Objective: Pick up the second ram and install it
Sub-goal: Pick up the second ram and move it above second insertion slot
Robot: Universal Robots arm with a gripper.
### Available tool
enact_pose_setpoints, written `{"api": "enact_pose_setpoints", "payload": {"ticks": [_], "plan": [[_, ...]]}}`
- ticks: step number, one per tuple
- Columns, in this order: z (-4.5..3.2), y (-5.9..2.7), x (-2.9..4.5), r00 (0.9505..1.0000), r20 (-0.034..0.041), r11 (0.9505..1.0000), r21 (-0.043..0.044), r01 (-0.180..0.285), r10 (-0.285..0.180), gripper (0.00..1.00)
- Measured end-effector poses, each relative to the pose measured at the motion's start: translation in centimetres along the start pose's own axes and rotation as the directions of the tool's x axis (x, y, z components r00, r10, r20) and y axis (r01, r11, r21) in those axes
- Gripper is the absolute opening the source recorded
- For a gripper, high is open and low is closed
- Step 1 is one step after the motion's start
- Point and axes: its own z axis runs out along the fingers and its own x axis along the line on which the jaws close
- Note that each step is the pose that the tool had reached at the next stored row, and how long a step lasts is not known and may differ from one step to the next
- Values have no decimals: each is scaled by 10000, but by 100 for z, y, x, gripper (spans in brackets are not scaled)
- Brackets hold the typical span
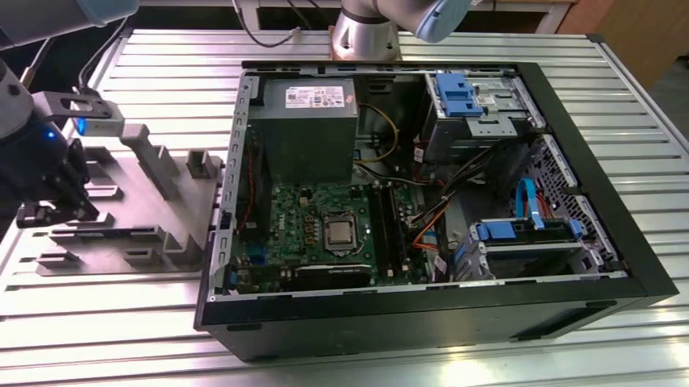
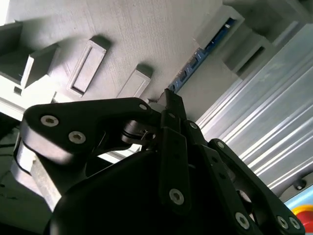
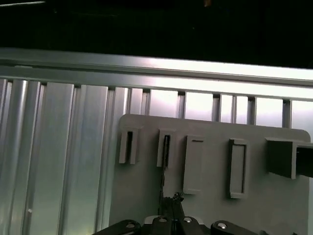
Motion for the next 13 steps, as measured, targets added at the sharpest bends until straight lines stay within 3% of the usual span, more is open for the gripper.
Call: {"api": "enact_pose_setpoints", "payload": {"ticks": [3, 6, 13], "plan": [[14, -1, 0, 9985, -30, 9985, -7, 543, -543, 10], [17, 0, 1, 9980, -55, 9980, -10, 631, -631, 10], [42, -1, 7, 9999, -22, 9999, -4, -103, 103, 10]]}}
